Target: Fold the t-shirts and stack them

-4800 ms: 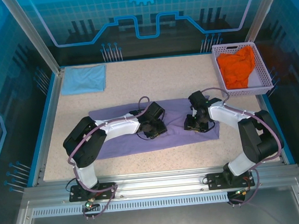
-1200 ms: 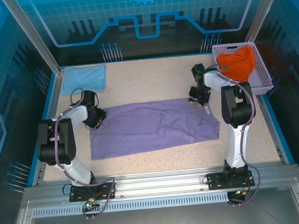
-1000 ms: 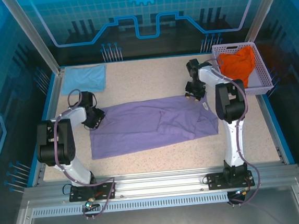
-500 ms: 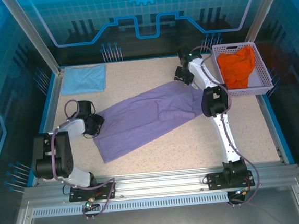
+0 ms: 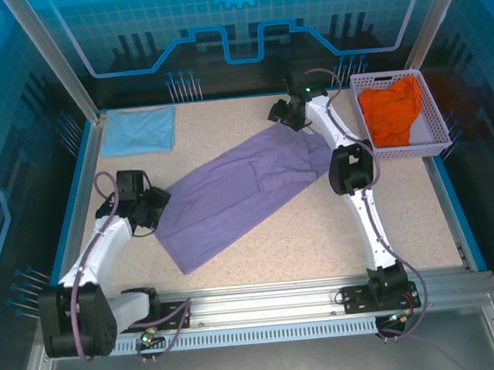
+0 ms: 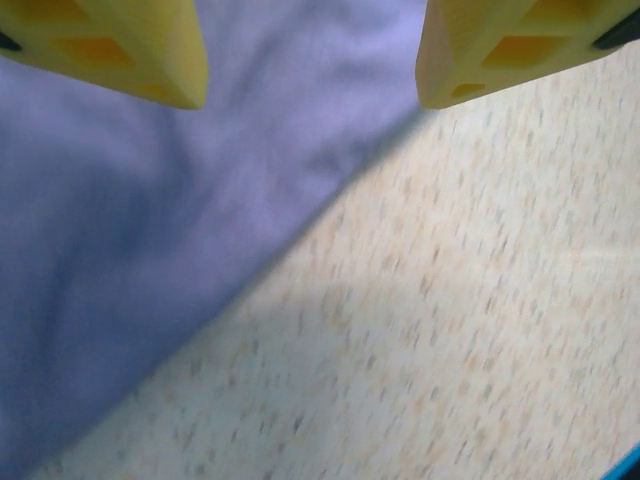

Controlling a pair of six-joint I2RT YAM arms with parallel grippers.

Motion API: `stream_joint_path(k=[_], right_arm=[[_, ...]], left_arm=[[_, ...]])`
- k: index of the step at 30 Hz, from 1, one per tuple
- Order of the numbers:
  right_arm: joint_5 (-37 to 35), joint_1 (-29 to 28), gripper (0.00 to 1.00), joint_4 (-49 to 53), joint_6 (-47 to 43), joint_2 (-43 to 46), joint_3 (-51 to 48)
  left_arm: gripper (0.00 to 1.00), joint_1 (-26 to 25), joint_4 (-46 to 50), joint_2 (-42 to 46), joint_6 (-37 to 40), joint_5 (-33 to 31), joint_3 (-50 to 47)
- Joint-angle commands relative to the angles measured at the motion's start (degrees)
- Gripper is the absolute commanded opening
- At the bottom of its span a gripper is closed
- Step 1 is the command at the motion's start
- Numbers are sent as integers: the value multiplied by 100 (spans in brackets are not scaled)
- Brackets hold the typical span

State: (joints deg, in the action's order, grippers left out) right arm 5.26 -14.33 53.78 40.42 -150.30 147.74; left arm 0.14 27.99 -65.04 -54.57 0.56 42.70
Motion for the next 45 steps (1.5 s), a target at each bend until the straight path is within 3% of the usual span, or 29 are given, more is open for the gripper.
stream_joint_path(k=[1,4,6,8,12,20,30,39,45], right_arm=[[-694,-48,61,363,-465,2072,-1371],[-1070,105,58,-20,-507,3195,-3536],[-823,310,55,-236,-451,3511,-4589],[-456,545,50,-324,-391,3493,-5151],[-354,635,48,-229,-541,3047,-5255],[-444,637,49,135,-571,1939,-4389],[-506,371,51,1009,-508,539,-2238],[-34,275,52,1182,-456,-544,-283],[405,375,57,412,-352,-939,520]], left_arm=[[50,-590,465,171,648,-188,501],[44,-1383,508,-14,853,-190,628],[41,-1760,399,-175,853,-26,498],[39,-2073,229,-300,906,183,271],[39,-2645,189,-570,920,306,-85],[39,-3795,-108,-1040,357,497,-768],[39,-4274,-815,-1797,163,839,-1085],[39,-5110,-1373,-2919,110,1509,-367],[39,-5520,-1129,-3672,499,1868,664]])
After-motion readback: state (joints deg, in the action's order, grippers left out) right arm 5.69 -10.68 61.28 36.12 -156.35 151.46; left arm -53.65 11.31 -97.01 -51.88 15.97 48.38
